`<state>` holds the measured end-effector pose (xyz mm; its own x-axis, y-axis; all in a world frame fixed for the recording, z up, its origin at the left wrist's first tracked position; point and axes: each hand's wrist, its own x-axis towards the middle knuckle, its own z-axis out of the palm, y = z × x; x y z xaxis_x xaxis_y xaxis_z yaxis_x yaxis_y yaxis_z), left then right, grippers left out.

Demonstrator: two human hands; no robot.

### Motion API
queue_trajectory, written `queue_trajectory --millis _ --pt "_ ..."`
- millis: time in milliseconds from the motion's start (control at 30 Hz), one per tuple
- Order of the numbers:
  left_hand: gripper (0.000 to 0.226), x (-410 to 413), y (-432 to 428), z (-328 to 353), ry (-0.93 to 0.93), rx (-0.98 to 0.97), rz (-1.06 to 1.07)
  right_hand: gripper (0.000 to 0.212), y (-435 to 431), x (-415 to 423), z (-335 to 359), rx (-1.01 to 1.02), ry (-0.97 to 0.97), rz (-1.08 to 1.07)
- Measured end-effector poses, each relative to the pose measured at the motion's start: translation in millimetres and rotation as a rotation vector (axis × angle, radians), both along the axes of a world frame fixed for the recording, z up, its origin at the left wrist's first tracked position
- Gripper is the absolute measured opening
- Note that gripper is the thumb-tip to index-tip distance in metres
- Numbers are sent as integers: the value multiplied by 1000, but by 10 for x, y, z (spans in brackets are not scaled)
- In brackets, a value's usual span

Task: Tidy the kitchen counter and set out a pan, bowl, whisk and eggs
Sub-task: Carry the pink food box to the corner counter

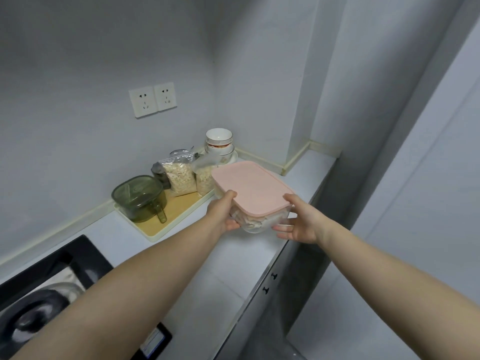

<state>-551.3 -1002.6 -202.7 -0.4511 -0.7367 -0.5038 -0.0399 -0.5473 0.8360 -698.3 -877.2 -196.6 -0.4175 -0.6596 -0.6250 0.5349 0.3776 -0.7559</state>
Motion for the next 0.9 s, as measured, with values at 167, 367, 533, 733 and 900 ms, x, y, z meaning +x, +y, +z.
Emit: queue_trajectory --millis 167,367,533,733,900 --pt "26 -483 -320 -265 -38 55 -19 37 -374 -369 -196 0 -29 -150" --pt "27 -944 -530 -520 -64 102 41 32 -670 -777 -406 52 -47 -238" --pt "29 -1132 -647 -727 -100 156 95 29 -865 -927 -591 85 -89 -258" --pt "31 -1192 -755 -904 -139 162 107 30 -988 -1005 -745 129 -118 -228" --pt "12 -1217 -814 -1001 -146 121 127 43 -1051 -1011 -803 152 -83 -250"
